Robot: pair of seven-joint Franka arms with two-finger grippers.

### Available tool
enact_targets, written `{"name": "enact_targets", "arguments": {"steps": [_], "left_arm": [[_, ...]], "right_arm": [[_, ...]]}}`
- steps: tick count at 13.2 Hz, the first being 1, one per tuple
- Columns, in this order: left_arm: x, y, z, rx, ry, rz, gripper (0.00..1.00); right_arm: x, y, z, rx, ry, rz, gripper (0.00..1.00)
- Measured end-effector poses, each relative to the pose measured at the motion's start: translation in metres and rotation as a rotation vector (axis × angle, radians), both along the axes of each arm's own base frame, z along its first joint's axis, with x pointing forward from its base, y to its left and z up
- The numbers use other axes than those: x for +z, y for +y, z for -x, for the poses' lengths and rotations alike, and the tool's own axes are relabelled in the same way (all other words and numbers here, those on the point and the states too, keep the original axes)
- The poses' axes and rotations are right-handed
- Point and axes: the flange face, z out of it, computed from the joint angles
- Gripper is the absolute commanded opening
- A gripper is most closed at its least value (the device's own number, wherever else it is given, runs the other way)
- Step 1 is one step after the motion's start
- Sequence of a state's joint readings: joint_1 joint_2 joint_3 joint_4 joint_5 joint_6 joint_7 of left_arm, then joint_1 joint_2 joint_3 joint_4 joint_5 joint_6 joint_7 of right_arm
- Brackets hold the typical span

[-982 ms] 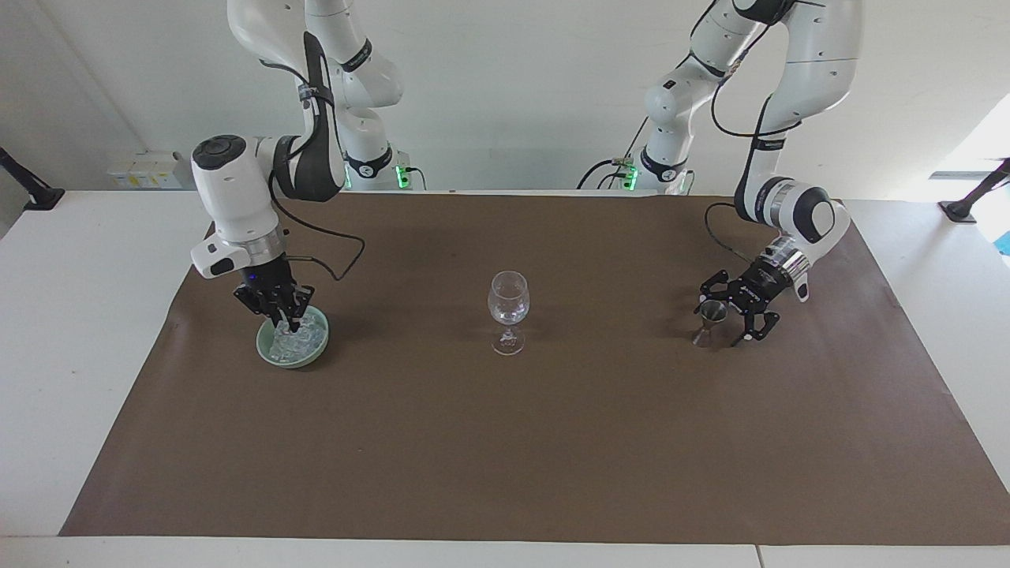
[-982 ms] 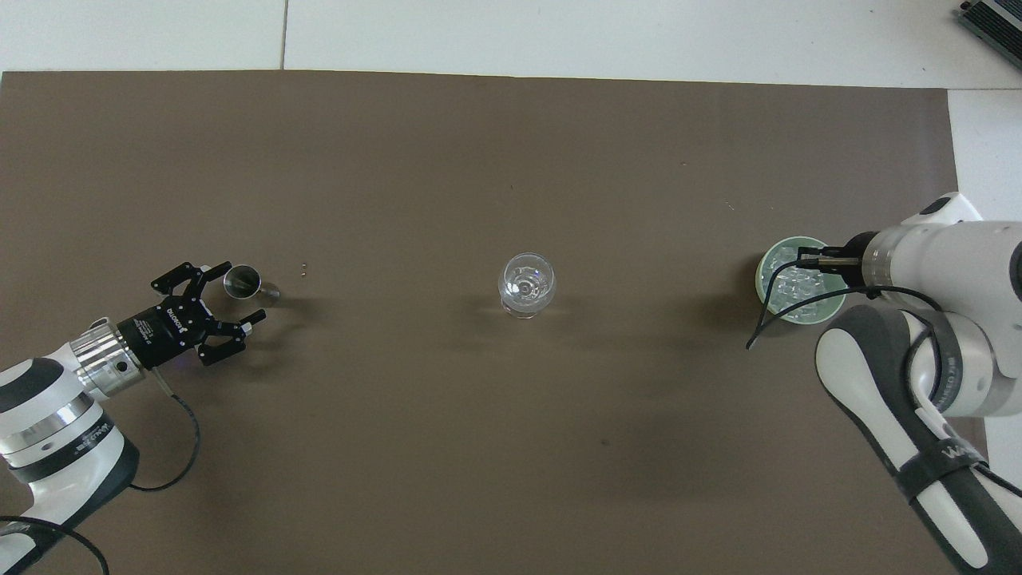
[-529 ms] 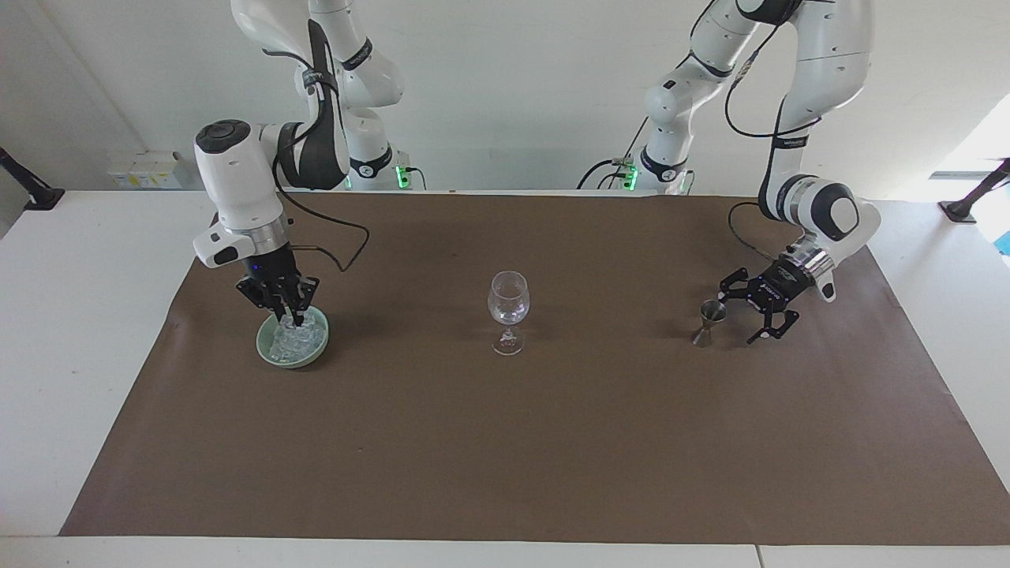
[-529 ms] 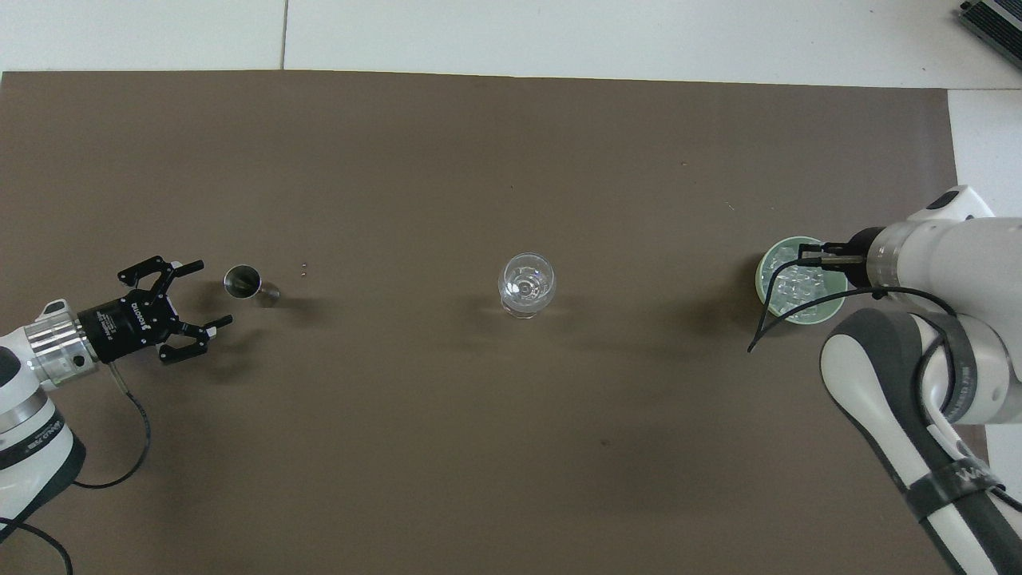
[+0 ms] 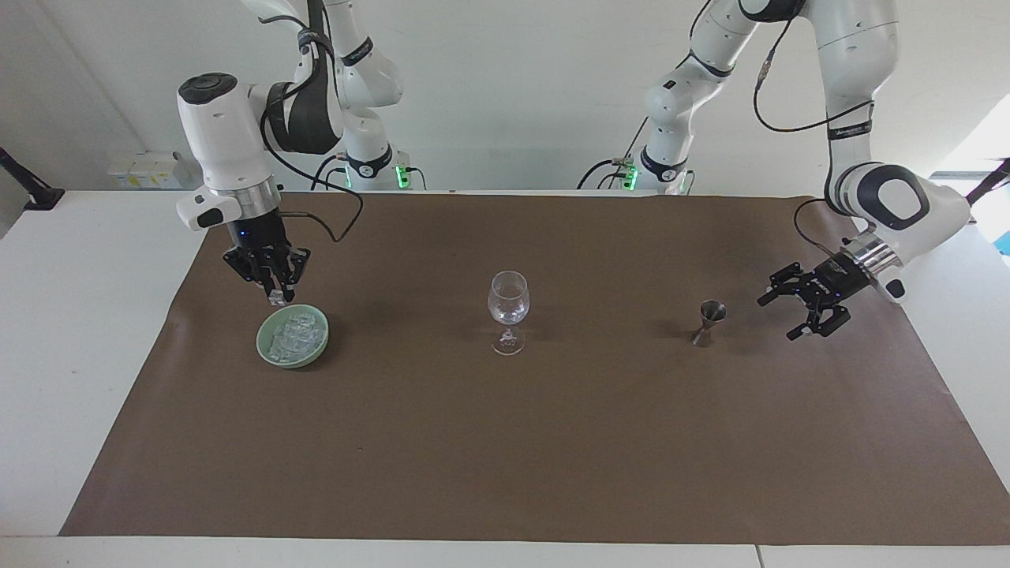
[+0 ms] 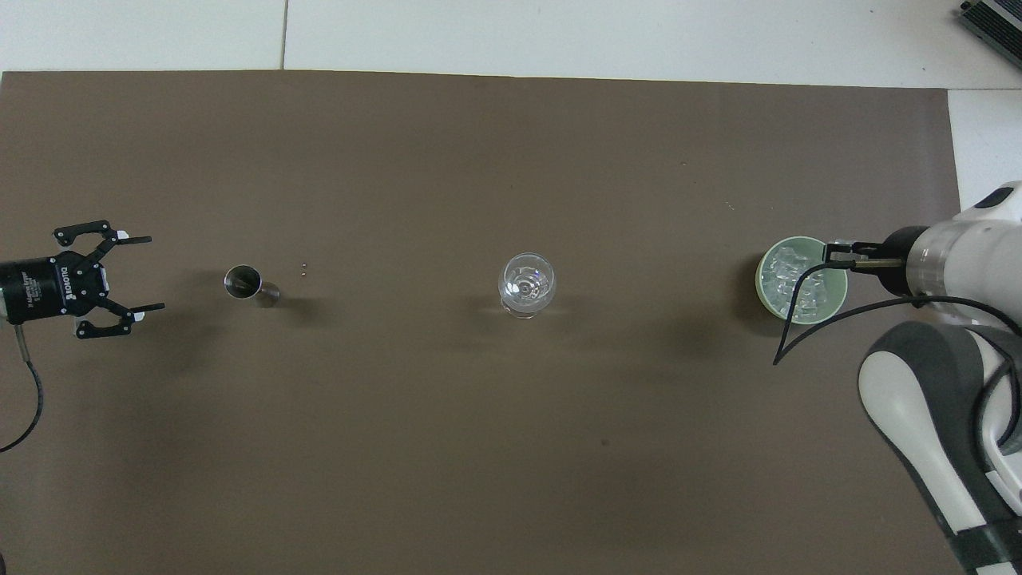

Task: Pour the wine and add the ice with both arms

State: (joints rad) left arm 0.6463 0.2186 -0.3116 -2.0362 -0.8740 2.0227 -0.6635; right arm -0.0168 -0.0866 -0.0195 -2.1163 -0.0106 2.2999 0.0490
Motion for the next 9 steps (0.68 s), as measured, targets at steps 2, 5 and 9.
{"name": "enact_targets", "arguments": {"steps": [2,5,9], "left_arm": [[0.022,0.002,-0.011,-0.063,-0.034,-0.083,1.00],[0.060,-0.019,-0.026,-0.190,-0.090,-0.226,1.00],[0.103,-0.039,-0.036,-0.377,-0.184,-0.418,1.00]], "right_arm": [[0.012,0.001,-0.004,0.001,0.002,-0.001,0.00],[0.022,0.018,-0.012,0.003,-0.016,-0.057,0.00],[0.026,0.049,-0.017,-0.006,-0.035,-0.148,0.00]]}}
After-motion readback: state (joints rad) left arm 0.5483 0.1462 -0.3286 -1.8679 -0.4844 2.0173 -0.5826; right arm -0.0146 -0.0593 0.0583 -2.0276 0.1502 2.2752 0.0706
